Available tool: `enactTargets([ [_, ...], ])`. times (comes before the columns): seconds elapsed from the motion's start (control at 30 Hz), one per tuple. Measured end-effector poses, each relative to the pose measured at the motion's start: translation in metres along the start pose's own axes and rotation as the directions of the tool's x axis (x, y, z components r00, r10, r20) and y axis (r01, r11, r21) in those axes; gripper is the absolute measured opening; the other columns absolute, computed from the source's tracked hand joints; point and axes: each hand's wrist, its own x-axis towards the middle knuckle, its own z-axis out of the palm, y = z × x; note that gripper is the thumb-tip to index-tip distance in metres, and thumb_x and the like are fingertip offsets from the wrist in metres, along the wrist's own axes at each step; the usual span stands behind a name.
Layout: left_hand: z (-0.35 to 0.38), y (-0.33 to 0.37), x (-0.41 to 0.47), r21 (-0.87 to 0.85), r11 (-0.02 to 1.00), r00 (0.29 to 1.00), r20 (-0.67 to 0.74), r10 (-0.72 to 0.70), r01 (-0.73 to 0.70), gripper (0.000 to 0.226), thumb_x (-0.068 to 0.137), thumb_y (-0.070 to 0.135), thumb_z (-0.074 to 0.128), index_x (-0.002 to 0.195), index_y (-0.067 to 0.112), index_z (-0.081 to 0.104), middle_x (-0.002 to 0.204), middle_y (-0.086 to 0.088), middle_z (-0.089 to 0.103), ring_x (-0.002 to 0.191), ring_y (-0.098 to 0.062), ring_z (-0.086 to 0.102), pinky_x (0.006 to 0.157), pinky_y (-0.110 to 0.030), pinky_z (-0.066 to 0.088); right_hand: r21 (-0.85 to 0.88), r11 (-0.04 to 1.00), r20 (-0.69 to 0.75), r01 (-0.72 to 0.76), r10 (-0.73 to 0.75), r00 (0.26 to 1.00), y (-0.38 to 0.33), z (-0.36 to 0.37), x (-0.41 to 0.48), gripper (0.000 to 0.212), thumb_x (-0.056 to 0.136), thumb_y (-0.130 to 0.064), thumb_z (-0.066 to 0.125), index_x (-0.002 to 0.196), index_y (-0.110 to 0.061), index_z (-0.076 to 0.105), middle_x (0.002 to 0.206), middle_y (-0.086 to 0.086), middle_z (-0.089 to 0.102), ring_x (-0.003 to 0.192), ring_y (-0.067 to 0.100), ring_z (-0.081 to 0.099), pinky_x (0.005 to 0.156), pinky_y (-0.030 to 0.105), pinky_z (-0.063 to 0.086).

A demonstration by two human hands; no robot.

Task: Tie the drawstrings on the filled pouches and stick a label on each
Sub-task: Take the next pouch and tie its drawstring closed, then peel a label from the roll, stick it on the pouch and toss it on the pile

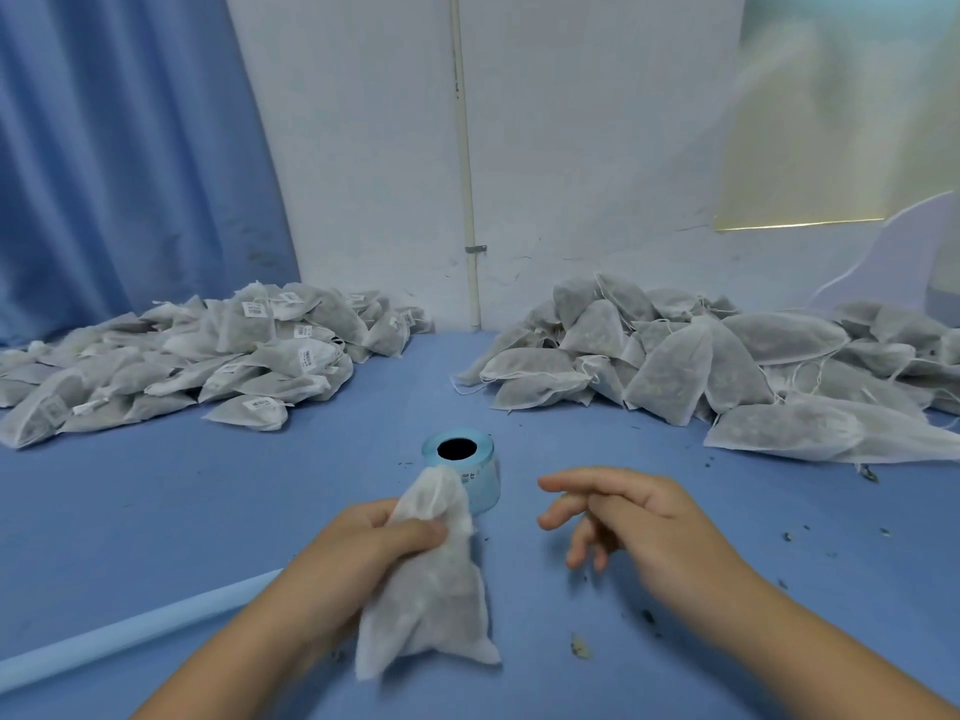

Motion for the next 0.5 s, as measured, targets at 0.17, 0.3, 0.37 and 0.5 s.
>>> enactTargets([
  [0.17,0.003,0.011,0.005,0.329,0.942,0.973,-0.184,0.137,-0.071,0.042,0.066,0.037,0.061,0.079,-0.003,0.057,0.071,-0.002,0.052,0.065,-0.013,0.048,0.065,-0.031,0.036,-0.252,0.967,-0.074,-0.04,0.022,0.997,0.001,0.009,0.029,0.055,0.089,0.007,0.035,0.073,-0.027,0.074,0.089,-0.011,0.074,0.059,0.015,0.067,0.054,0.021,0.046],
  [0.3,0.017,0.017,0.019,0.482,0.875,0.974,-0.172,0.15,-0.049,0.03,0.071,0.032,0.061,0.071,0.004,0.052,0.068,-0.001,0.045,0.062,-0.013,0.041,0.06,-0.027,0.033,-0.384,0.922,-0.069,-0.043,0.018,0.997,-0.002,0.023,0.067,0.049,0.086,0.004,0.039,0.097,-0.032,0.069,0.105,-0.01,0.069,0.06,0.002,0.067,0.055,0.009,0.043],
  [0.37,0.018,0.017,0.027,0.521,0.854,0.976,-0.197,0.094,0.023,0.02,0.078,0.024,0.064,0.068,0.015,0.05,0.063,0.0,0.043,0.058,-0.014,0.039,0.055,-0.025,0.031,-0.517,0.856,0.016,0.003,0.006,1.0,-0.005,0.03,0.083,0.055,0.081,0.004,0.042,0.118,-0.03,0.066,0.115,-0.005,0.065,0.075,0.0,0.063,0.068,0.008,0.044],
  [0.5,0.007,0.017,0.029,0.546,0.836,0.979,-0.197,0.058,0.06,0.021,0.079,0.021,0.064,0.066,0.018,0.048,0.061,0.0,0.041,0.057,-0.015,0.037,0.054,-0.025,0.028,-0.797,0.59,0.193,0.133,0.041,0.98,-0.001,0.039,0.105,0.054,0.082,0.002,0.043,0.128,-0.022,0.056,0.133,-0.001,0.055,0.12,0.02,0.05,0.101,0.036,0.041],
])
